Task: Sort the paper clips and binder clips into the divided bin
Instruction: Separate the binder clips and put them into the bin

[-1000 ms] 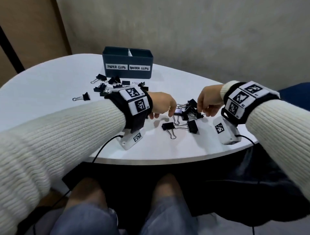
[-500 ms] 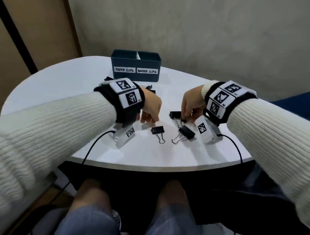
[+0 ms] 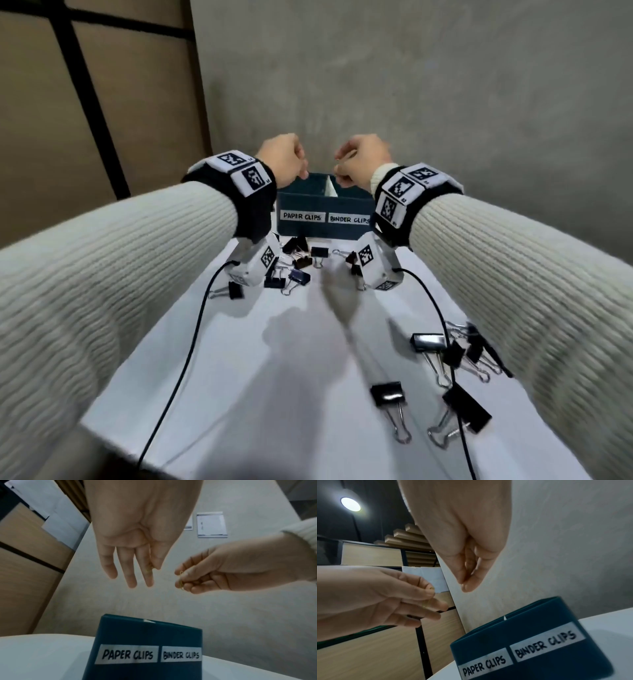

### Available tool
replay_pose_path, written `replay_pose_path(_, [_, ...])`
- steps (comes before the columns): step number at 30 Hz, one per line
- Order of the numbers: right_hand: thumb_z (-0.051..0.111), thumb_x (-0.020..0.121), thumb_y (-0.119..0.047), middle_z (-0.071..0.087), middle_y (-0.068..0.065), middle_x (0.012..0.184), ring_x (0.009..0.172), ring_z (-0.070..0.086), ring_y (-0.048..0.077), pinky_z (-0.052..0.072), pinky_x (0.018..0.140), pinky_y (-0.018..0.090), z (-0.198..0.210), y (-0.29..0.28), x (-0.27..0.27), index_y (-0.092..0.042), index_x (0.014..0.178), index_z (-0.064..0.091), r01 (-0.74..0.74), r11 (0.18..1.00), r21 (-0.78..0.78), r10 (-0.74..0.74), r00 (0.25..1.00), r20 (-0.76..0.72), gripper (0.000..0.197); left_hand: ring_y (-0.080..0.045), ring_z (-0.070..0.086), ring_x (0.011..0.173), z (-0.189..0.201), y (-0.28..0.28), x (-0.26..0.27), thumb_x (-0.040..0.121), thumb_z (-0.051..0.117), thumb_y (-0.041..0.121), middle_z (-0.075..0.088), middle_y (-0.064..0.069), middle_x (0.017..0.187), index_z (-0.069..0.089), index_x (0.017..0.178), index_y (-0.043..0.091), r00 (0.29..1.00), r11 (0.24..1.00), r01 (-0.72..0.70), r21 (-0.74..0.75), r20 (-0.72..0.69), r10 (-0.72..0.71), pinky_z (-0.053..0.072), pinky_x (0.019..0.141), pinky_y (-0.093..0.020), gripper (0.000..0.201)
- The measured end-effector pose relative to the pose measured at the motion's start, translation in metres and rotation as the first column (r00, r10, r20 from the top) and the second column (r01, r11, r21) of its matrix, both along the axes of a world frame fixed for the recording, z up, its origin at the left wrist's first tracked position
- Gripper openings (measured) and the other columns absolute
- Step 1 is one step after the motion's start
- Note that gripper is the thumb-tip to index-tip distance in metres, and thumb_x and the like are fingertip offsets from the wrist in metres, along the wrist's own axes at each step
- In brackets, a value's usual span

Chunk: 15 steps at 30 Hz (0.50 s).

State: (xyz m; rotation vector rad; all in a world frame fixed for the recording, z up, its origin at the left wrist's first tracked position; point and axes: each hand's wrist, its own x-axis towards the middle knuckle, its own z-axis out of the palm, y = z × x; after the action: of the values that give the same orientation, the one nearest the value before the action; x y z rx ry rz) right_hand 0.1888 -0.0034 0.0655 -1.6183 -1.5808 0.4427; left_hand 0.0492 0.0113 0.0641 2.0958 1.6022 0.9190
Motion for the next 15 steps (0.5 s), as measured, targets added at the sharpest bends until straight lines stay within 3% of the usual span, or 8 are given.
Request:
replay_pose_path(2, [0.059,0.084,0.005,0.061,0.012,0.08,0.053,0.059,0.02,0.06,0.069,0.039,-0.004,0.023,-0.012,-0.016,0.063,0.053,0.001,0.999,0.053,0.003,0.998,-0.067,0.03,-0.026,0.063,0.103,-0.007,0.024,-0.002,0.086,0.062,0.015,0.069,-0.009,0.109,0.061,0.085,0.016,0.996,0.994,-0.088,0.061,0.014,0.087,0.046,0.084,-0.026,0.002])
replay_pose_path(6, [0.06,0.087,-0.006,0.066,0.009,0.076,0.069,0.069,0.026,0.059,0.078,0.035,-0.024,0.061,-0.024,-0.006,0.084,0.069,0.057,0.997,0.057,-0.055,0.998,-0.039,0.01,-0.023,0.064,0.102,-0.024,0.062,-0.001,0.087,0.065,0.018,0.071,-0.011,0.106,0.073,0.099,0.008,0.982,0.987,-0.149,0.065,0.13,0.14,0.044,0.08,-0.024,0.018])
replay_pose_path(8, [0.058,0.088,-0.005,0.07,0.009,0.087,0.083,0.071,0.026,0.057,0.086,0.036,-0.035,0.074,-0.026,-0.009,0.092,0.07,0.034,0.999,0.002,-0.034,0.999,-0.032,0.013,-0.022,0.064,0.105,-0.03,0.077,0.002,0.087,0.064,0.016,0.071,-0.01,0.109,0.074,0.103,0.009,0.98,0.987,-0.155,0.045,0.133,0.148,0.046,0.085,-0.024,0.02])
replay_pose_path(10, [0.054,0.089,-0.003,0.071,0.007,0.109,0.103,0.066,0.021,0.048,0.098,0.025,-0.043,0.078,-0.024,-0.013,0.112,0.067,0.004,0.998,-0.058,0.0,0.998,0.056,0.028,-0.021,0.062,0.111,-0.037,0.085,0.003,0.088,0.064,0.016,0.069,-0.008,0.117,0.072,0.111,0.012,0.986,0.99,-0.138,0.004,0.093,0.137,0.045,0.092,-0.024,0.024])
replay_pose_path(12, [0.05,0.092,-0.004,0.066,0.002,0.121,0.113,0.06,0.016,0.039,0.096,0.015,-0.045,0.073,-0.019,-0.018,0.127,0.06,-0.001,0.998,-0.06,0.008,0.993,0.114,0.039,-0.022,0.059,0.118,-0.041,0.087,0.003,0.09,0.061,0.019,0.067,-0.005,0.124,0.069,0.117,0.016,0.993,0.993,-0.12,-0.019,0.011,0.12,0.045,0.1,-0.027,0.028])
replay_pose_path(15, [0.053,0.092,-0.01,0.065,0.002,0.124,0.112,0.061,0.015,0.04,0.093,0.014,-0.034,0.055,-0.008,-0.019,0.126,0.061,0.042,0.999,-0.008,-0.041,0.991,0.131,0.036,-0.023,0.056,0.12,-0.042,0.077,0.001,0.09,0.058,0.022,0.066,-0.002,0.125,0.07,0.115,0.023,0.989,0.99,-0.132,0.045,-0.062,0.135,0.044,0.104,-0.034,0.028])
